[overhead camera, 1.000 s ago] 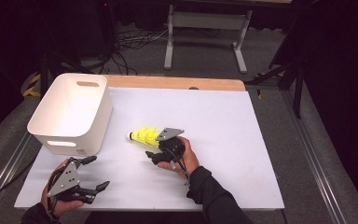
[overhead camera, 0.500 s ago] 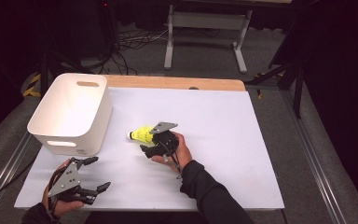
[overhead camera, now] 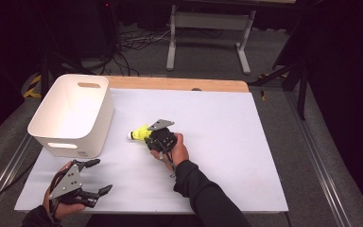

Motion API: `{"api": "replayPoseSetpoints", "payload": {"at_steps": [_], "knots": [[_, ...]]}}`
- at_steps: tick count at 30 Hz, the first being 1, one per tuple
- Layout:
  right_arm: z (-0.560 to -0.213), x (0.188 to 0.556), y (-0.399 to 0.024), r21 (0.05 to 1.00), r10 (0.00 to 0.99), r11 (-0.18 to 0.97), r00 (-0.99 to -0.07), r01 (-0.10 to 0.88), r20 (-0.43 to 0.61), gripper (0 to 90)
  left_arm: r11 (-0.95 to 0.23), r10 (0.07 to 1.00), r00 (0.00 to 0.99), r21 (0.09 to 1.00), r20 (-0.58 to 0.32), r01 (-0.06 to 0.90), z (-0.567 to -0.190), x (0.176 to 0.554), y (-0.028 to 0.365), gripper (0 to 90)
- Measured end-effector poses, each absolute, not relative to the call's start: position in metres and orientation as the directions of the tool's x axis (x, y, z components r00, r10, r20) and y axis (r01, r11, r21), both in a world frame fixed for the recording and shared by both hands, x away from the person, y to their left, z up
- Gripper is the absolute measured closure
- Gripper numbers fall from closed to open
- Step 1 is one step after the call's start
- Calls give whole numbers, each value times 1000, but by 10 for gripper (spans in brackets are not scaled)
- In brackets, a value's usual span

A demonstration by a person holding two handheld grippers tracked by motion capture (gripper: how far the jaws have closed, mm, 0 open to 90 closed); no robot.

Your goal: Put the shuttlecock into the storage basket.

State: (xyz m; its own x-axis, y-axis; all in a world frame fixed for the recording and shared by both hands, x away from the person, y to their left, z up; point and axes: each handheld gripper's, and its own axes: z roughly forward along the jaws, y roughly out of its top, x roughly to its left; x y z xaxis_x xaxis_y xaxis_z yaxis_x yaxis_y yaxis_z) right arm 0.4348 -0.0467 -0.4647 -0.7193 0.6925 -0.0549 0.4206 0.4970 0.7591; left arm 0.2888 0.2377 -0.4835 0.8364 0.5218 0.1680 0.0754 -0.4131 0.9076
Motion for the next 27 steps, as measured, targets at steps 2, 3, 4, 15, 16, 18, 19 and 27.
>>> {"api": "replayPoseSetpoints", "payload": {"at_steps": [2, 3, 4, 15, 16, 18, 19, 27], "knots": [[-464, 435, -47, 760, 690, 497, -722, 418, -55, 727, -418, 521, 835, 905, 175, 71, -483, 289, 238, 95], [-464, 435, -46, 763, 684, 500, -727, 410, -58, 779, -418, 522, 835, 905, 174, 73, -484, 289, 238, 95], [-464, 434, -45, 762, 680, 505, -731, 407, -60, 788, -417, 523, 835, 906, 172, 75, -484, 289, 238, 95], [-456, 429, -49, 775, 660, 507, -748, 378, -68, 796, -426, 526, 832, 901, 175, 79, -484, 290, 237, 95], [-456, 428, -49, 777, 658, 506, -750, 375, -66, 796, -425, 525, 833, 901, 173, 81, -484, 290, 236, 95], [-454, 426, -50, 780, 654, 510, -753, 363, -77, 796, -425, 525, 833, 901, 173, 81, -484, 289, 236, 95], [-453, 425, -51, 781, 652, 513, -754, 356, -84, 796, -425, 526, 833, 901, 171, 83, -484, 290, 236, 95], [-445, 415, -60, 800, 640, 505, -763, 325, -94, 795, -439, 525, 831, 895, 184, 79, -484, 290, 235, 95]]}}
